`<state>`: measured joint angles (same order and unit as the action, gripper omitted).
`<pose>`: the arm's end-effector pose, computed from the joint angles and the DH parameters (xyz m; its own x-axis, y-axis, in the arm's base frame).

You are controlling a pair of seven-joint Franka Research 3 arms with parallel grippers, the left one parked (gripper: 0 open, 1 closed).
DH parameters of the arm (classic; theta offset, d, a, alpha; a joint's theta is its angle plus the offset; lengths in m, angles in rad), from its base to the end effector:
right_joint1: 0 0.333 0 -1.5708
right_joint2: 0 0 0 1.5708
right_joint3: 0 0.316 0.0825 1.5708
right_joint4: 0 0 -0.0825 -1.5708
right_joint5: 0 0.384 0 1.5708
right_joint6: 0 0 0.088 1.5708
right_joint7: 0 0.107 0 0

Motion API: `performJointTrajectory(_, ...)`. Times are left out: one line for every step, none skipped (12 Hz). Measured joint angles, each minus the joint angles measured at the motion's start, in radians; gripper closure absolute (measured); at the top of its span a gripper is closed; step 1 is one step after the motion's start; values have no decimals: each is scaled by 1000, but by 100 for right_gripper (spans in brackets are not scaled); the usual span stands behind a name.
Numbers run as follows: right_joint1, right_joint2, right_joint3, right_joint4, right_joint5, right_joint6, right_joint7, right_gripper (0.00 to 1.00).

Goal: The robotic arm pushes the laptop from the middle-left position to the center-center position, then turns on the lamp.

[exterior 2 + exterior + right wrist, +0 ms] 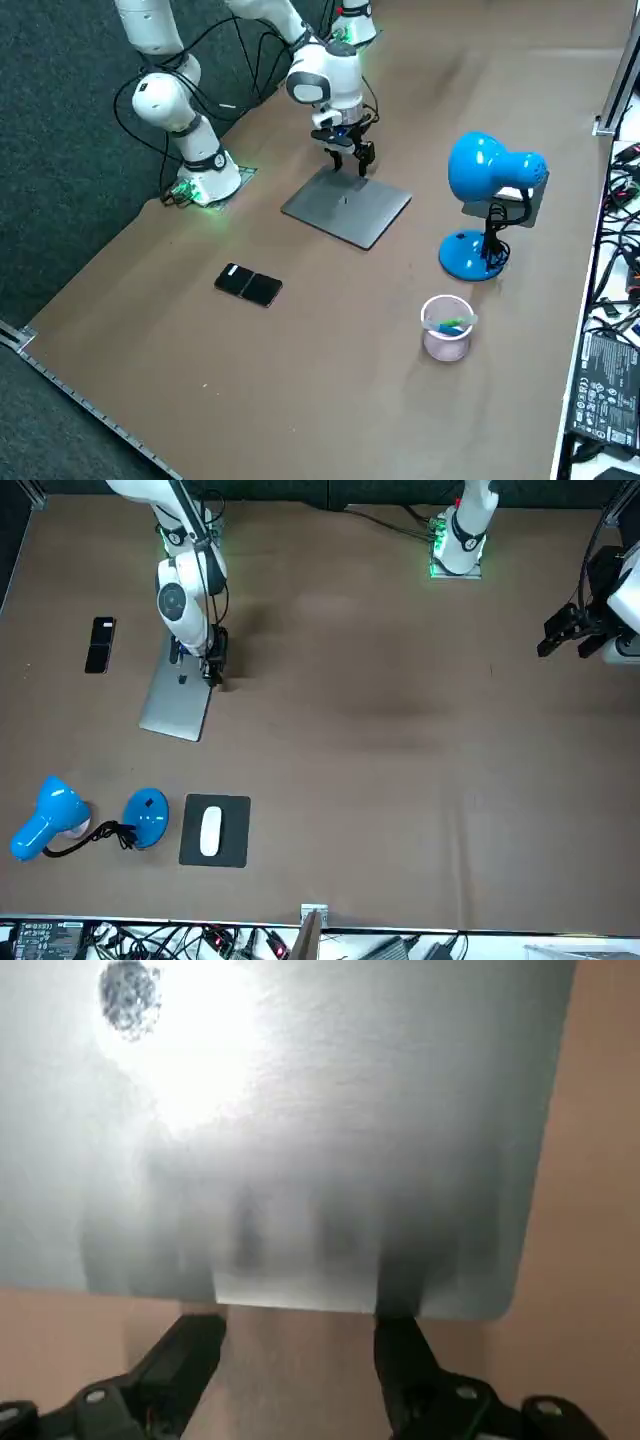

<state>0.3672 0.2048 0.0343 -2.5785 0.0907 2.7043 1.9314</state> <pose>0.4024 0.1683 0.1813 -0.0436 -0.9990 -0.0078 -0.9951 0.0427 0.0892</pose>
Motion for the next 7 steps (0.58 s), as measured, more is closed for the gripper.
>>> performJointTrajectory(-17, -10, 0, -14, 0, 0, -28, 4)
performJointTrajectory(-34, -20, 0, -27, 0, 0, -52, 4)
performJointTrajectory(-47, -27, -1, -39, 0, 0, -72, 4)
performJointTrajectory(-56, -33, -1, -47, 0, 0, -87, 4)
performJointTrajectory(-61, -38, -1, -52, 0, 0, -95, 4)
performJointTrajectory(-62, -45, 0, -53, 0, 0, -99, 4)
performJointTrajectory(-62, -50, 1, -51, 0, 0, -104, 4)
